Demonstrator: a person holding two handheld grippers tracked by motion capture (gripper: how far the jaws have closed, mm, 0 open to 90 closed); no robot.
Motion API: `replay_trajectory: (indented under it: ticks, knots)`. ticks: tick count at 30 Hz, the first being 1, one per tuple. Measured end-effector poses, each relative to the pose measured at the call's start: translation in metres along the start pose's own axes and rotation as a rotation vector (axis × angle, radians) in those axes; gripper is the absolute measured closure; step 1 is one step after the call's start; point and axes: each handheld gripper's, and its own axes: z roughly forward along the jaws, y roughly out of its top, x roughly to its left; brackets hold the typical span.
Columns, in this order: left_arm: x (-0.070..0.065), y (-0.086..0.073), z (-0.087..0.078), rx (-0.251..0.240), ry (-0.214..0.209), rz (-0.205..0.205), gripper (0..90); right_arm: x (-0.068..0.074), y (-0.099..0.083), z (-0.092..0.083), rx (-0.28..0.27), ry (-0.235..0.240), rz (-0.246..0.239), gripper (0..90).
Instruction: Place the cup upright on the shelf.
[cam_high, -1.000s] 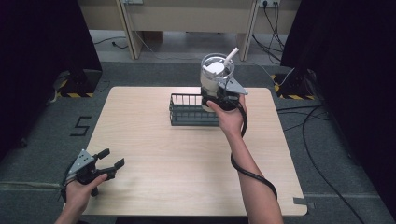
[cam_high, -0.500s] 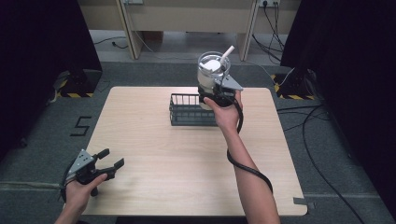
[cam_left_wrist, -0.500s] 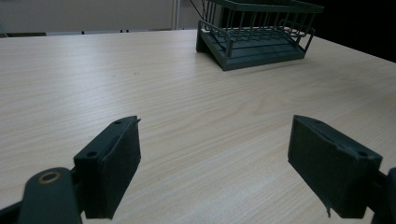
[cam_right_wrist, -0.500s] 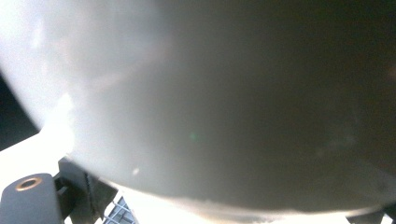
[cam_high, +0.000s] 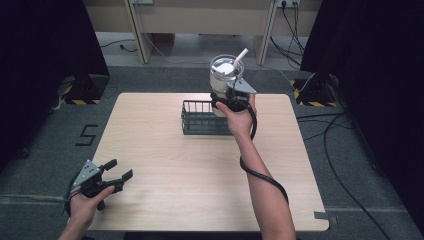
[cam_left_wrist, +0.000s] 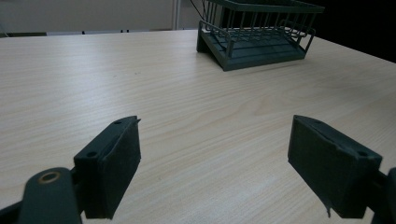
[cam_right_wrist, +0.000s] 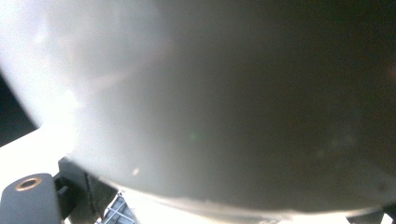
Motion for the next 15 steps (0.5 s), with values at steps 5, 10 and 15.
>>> replay_trajectory:
  ticks: [5,10,15]
  knots:
    - [0.0,0.0,0.0,0.001,-0.001,0.002,16.6,0.002,-0.002,0.006,0.013,0.001,-0.005,11.3]
    - [0.0,0.0,0.0,0.001,-0.001,0.002,16.6,0.004,-0.005,0.012,0.025,-0.001,-0.005,11.3]
    - [0.001,0.0,0.0,0.001,-0.001,0.005,16.6,0.003,-0.008,0.018,0.037,-0.007,-0.004,11.3]
